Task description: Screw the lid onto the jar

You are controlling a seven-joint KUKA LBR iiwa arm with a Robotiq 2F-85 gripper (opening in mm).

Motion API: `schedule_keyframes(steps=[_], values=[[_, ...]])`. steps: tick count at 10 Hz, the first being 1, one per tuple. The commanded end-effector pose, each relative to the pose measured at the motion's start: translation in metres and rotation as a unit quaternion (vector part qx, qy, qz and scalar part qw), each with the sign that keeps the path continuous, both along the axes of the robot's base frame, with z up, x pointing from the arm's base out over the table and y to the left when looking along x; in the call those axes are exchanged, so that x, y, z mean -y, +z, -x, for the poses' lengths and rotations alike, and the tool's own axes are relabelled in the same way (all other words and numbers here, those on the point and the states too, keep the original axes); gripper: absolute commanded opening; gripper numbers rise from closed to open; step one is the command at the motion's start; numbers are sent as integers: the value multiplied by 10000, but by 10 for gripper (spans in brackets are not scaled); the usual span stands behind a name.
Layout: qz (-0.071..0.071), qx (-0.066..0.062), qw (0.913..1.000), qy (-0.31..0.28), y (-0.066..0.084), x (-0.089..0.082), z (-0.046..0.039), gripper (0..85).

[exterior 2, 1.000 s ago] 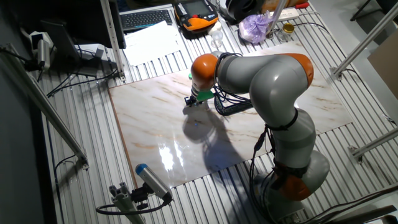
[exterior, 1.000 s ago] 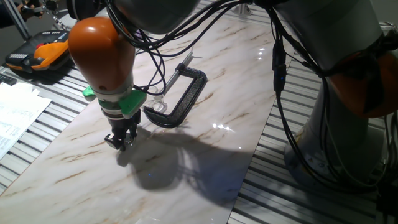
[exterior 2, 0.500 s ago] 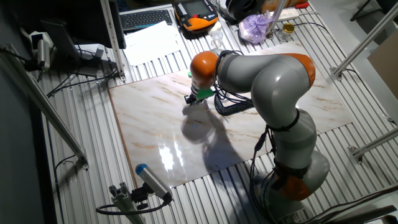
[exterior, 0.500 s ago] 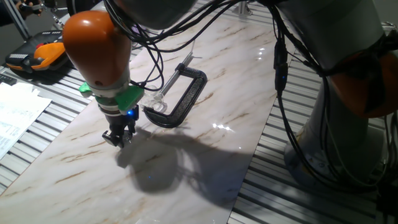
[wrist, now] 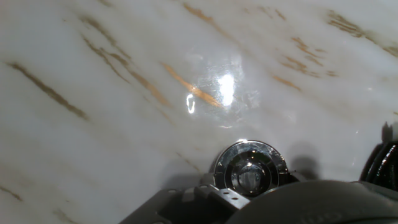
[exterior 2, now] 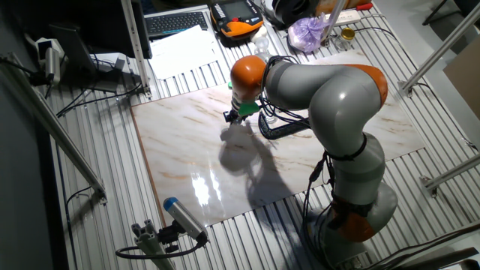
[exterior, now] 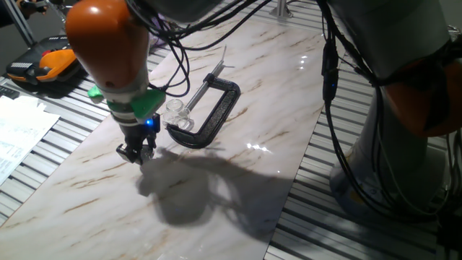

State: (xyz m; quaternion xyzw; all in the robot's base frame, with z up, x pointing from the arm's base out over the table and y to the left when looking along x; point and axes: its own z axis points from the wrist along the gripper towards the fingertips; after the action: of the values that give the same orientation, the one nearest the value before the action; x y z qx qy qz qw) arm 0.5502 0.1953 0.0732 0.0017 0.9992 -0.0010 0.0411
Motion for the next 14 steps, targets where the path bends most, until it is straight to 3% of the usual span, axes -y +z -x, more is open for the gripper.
schedule_keyframes(steps=[1, 2, 9, 14], values=[[-9, -3, 10000, 12, 28, 6, 5, 170], [-40, -18, 10000, 38, 53, 20, 3, 0], [-41, 81, 9994, 322, 288, 255, -22, 0], [-160, -38, 9993, 323, 453, 463, 22, 0]])
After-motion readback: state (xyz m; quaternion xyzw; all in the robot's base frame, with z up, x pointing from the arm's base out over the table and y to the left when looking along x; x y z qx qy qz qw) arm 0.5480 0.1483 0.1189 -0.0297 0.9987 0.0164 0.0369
